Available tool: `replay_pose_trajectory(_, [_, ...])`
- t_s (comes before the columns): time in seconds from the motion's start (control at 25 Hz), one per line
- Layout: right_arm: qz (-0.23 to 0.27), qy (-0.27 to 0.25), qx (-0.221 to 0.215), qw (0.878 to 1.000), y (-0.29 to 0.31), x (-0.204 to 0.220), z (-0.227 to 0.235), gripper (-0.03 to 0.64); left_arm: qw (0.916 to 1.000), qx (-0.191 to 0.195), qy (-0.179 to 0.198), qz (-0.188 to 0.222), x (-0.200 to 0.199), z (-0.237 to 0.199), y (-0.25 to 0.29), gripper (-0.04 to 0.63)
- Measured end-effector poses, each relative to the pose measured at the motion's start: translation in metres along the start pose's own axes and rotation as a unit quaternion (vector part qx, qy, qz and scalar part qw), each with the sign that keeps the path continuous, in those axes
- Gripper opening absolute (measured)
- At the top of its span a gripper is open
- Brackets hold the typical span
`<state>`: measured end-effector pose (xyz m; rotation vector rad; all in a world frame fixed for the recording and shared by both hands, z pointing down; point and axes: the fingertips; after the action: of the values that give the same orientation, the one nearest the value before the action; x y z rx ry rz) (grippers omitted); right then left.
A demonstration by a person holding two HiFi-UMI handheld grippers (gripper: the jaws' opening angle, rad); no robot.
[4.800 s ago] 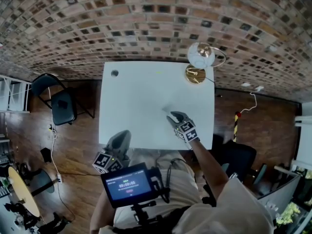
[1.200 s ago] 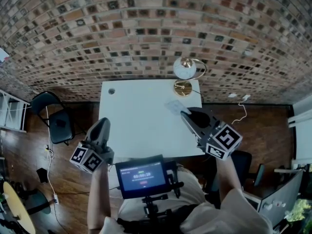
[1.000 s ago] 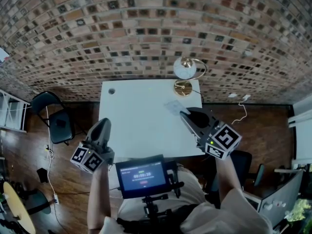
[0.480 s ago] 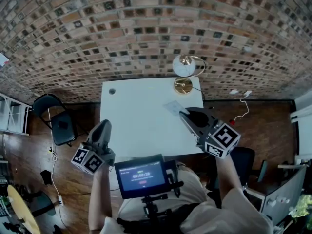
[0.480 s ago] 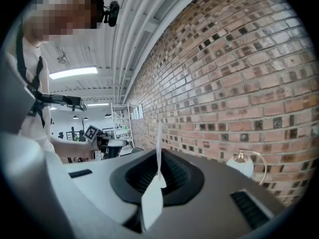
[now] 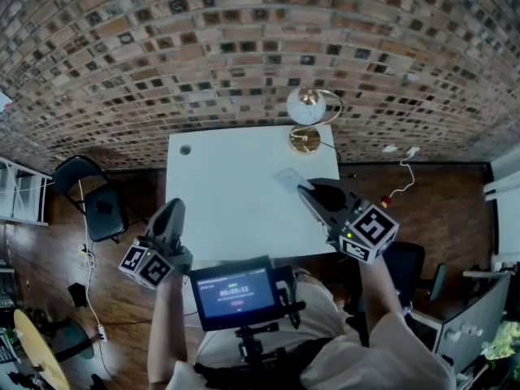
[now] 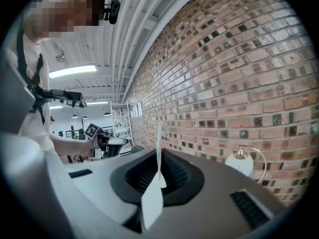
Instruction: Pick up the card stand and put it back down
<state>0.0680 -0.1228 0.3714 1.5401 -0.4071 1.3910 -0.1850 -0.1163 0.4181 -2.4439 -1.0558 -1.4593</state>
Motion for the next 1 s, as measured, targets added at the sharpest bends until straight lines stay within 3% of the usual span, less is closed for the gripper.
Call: replay_pose_trajectory(1.0, [-0.050,0.009,0.004,0.999,0.033,0.056,0.018,0.025,0.9993,-0.024,0.011,-0.027,0.034,-0.016,0.006,0.011])
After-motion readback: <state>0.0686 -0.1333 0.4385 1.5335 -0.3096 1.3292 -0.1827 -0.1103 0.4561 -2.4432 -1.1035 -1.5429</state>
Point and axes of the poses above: the fingertips, and each gripper's own axes: y forward along the fingers, z to its right, x out of its underside, and after that the axes turned 11 degrees about -z, right-handed
